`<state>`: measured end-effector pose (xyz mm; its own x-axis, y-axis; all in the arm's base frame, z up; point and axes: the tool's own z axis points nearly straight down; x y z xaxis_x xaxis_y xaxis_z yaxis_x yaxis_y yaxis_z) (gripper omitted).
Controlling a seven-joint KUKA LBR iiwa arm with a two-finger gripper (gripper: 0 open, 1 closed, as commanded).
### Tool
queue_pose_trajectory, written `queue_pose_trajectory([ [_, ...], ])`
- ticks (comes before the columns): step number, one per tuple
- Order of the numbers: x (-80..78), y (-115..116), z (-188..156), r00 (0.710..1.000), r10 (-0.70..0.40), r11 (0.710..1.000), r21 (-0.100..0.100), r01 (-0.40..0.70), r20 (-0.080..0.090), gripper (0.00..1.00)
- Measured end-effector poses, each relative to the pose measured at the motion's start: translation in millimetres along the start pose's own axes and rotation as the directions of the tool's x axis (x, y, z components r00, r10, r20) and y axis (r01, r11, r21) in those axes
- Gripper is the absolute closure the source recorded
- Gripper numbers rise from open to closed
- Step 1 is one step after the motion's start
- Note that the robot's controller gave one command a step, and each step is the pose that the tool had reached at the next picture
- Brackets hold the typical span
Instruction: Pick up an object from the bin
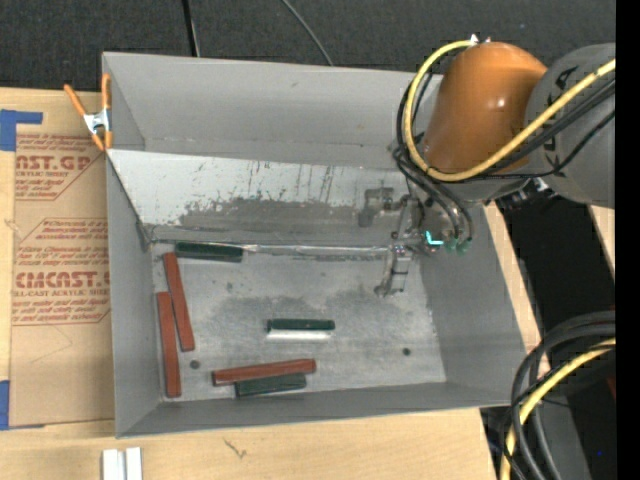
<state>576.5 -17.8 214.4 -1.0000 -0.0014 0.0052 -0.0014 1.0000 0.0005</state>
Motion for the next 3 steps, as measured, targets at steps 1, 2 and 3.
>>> queue_pose_trajectory([
  [1,-1.6,0.0,-4.0,1.000,0.000,1.000,0.000,0.000,0.007,0.00],
  [2,6.3,12.2,43.2,0.998,-0.063,0.998,0.002,0.063,0.013,0.00],
  [3,38.1,17.2,104.1,1.000,-0.017,1.000,0.000,0.017,0.010,0.00],
])
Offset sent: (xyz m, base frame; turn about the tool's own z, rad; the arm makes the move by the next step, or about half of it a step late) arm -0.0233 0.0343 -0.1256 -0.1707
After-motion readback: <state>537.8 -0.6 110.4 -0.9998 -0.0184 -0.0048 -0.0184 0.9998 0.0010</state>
